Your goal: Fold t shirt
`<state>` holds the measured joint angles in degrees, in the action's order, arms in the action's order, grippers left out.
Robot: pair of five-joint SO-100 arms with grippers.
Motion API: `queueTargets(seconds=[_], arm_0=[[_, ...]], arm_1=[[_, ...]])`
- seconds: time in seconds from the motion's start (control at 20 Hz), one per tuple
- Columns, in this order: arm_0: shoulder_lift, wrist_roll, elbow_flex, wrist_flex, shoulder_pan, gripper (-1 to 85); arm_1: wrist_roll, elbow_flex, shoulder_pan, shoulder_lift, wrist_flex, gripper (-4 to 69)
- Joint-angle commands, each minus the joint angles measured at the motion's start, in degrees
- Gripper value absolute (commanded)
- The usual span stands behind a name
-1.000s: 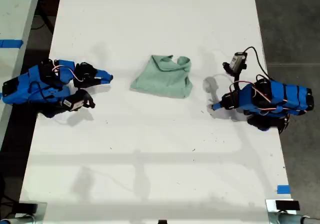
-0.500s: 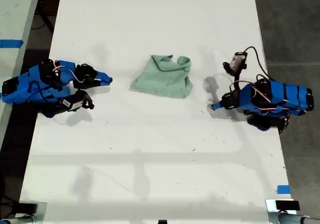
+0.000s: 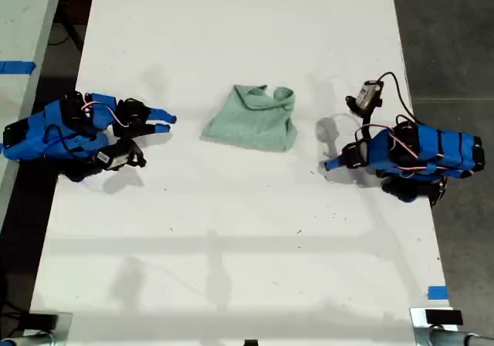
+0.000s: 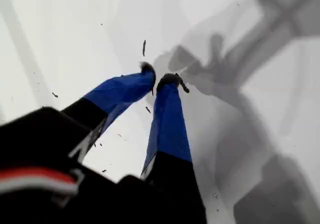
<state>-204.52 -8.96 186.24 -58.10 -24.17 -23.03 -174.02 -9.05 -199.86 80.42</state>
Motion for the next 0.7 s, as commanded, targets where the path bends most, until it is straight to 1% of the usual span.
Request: queueTargets(seconds=[0.0, 0.05, 0.1, 0.15, 0.2, 0.3, 0.35, 0.4, 0.65], arm_0=[[0.09, -0.62, 2.55, -0.26, 4.57, 11.2], [0.09, -0.62, 2.55, -0.26, 6.94, 11.2], [0.09, -0.62, 2.55, -0.26, 9.05, 11.2], [0.09, -0.62, 2.55, -0.26, 10.99, 11.2], [-0.09, -0.62, 2.55, -0.26, 12.83, 11.2], [-0.09, -0.62, 2.55, -0.26, 15.64, 11.2], [-0.09, -0.62, 2.55, -0.26, 16.88, 11.2], [-0.09, -0.62, 2.55, -0.26, 17.75, 11.2], [-0.09, -0.62, 2.55, -0.26, 19.78, 11.2]], arm_1=[[-5.89, -2.99, 3.08, -0.70, -1.32, 10.2], [-12.30, -2.99, 4.31, -0.70, -1.32, 10.2], [-13.54, -2.99, 5.71, -0.70, -1.41, 10.0], [-2.55, -2.99, 7.03, -0.79, -1.41, 9.9], [-1.85, -2.99, 7.65, -0.79, -1.41, 9.8], [-12.66, -2.99, 7.29, -0.79, -1.41, 9.6], [-20.21, -2.99, 7.12, -0.79, -1.41, 9.6], [-24.79, -2.99, 7.03, -0.79, -1.49, 9.5], [-24.61, -2.99, 7.12, -0.79, -1.49, 8.8]])
